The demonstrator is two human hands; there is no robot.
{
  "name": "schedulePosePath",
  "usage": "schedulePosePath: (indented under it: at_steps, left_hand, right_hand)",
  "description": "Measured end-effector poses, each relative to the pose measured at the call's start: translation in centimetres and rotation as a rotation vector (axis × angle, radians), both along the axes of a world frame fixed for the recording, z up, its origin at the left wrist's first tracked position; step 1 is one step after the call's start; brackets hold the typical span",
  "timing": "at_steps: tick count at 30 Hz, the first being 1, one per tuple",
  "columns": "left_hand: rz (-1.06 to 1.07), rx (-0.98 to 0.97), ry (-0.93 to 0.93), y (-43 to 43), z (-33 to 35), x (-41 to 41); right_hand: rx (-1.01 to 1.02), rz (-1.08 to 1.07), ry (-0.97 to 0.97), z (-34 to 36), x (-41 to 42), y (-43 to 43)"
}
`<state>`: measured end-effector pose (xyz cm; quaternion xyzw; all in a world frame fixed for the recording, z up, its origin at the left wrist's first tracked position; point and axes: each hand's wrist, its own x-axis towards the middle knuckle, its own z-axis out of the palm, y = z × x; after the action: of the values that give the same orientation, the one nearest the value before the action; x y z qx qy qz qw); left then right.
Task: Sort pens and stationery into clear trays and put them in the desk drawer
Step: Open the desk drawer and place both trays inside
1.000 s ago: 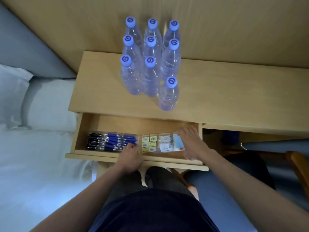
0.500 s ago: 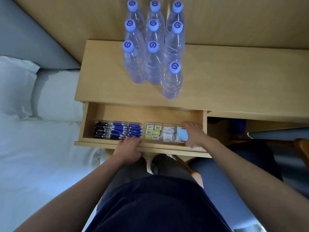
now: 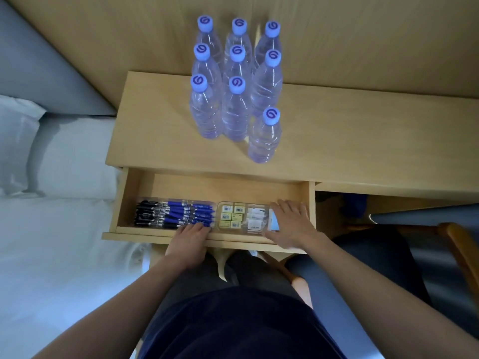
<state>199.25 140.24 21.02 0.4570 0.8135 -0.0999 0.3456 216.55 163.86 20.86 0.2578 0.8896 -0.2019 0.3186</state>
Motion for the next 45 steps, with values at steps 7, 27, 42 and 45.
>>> schedulePosePath:
  at_steps: [7, 27, 42, 45]
  left_hand:
    - [-0.063, -0.021, 0.024, 0.6, 0.9, -0.5]
    - [-0.185, 0.175, 0.103, 2.0, 0.9, -8.2]
    - [1.110, -0.119, -0.812, 3.5, 4.1, -14.5]
    - [1.186, -0.085, -0.924, 3.7, 4.5, -15.3]
  right_hand:
    - [-0.058, 0.099, 0.160, 0.7, -1.8, -8.8]
    - [0.272, -0.195, 0.016, 2.0, -8.0, -9.7]
    - [-0.580, -1.409, 0.196, 3.2, -14.6, -10.1]
    - [-0.647, -1.519, 0.257, 3.6, -16.0, -9.9]
